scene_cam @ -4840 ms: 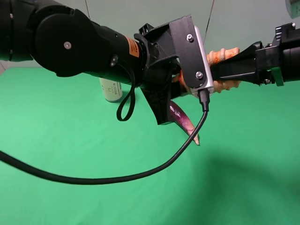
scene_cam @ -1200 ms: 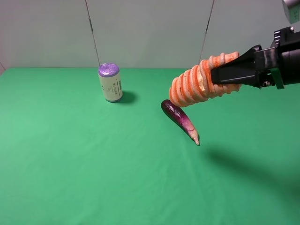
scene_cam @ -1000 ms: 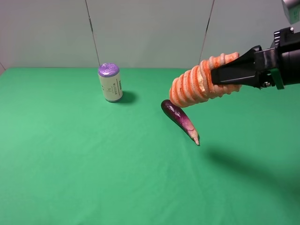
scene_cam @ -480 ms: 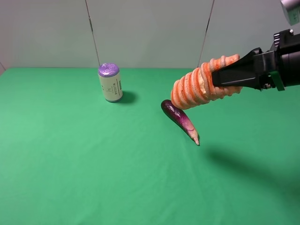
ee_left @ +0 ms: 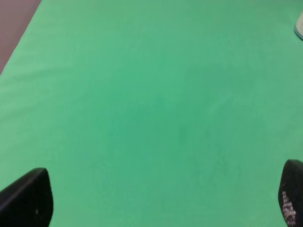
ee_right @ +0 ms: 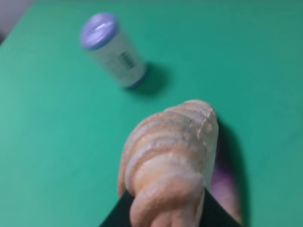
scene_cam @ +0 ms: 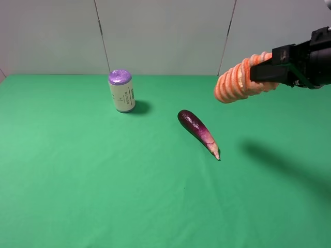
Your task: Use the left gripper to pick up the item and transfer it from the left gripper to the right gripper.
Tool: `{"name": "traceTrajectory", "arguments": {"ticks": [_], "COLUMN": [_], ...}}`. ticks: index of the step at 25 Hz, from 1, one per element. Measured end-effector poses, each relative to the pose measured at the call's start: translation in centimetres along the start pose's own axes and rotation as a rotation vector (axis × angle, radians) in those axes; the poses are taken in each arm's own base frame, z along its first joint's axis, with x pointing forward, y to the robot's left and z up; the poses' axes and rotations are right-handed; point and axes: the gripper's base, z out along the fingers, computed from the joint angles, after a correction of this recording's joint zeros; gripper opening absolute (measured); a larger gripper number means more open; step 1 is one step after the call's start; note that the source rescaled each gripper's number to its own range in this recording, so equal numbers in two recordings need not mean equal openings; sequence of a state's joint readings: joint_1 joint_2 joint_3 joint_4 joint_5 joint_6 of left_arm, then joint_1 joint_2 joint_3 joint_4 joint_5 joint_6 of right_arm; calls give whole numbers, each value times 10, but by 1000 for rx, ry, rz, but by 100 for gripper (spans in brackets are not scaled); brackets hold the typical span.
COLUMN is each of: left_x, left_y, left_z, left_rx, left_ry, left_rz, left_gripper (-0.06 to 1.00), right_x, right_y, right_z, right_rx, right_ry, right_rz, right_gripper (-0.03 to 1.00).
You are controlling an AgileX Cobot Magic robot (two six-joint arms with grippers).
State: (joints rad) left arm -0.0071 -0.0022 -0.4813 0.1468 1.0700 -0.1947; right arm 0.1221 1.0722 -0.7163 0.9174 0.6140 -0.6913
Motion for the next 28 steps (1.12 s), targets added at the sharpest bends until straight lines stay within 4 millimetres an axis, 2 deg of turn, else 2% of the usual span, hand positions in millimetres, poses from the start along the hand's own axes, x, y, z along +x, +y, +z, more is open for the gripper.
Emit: {"name": "traceTrajectory", "arguments": {"ticks": [6,14,22,28], "left_x": [0,0,0,0], "left_y": [0,0,0,0], "left_z": [0,0,0,0], "left_rx": [-2,-2,-2,-2], "left_ry": [0,0,0,0], "left_rz": [1,1,1,1], "left_gripper": [94,94,94,94], "right_x": [-1,0,-22,-35], "right_y": [-18,-47,-69,-101], "right_z": [16,52,97,126], "right_rx": [110,217,243,256], "right_ry": [10,33,71,99], "right_rz": [114,189,214,310], "right_gripper": [0,0,0,0]}}
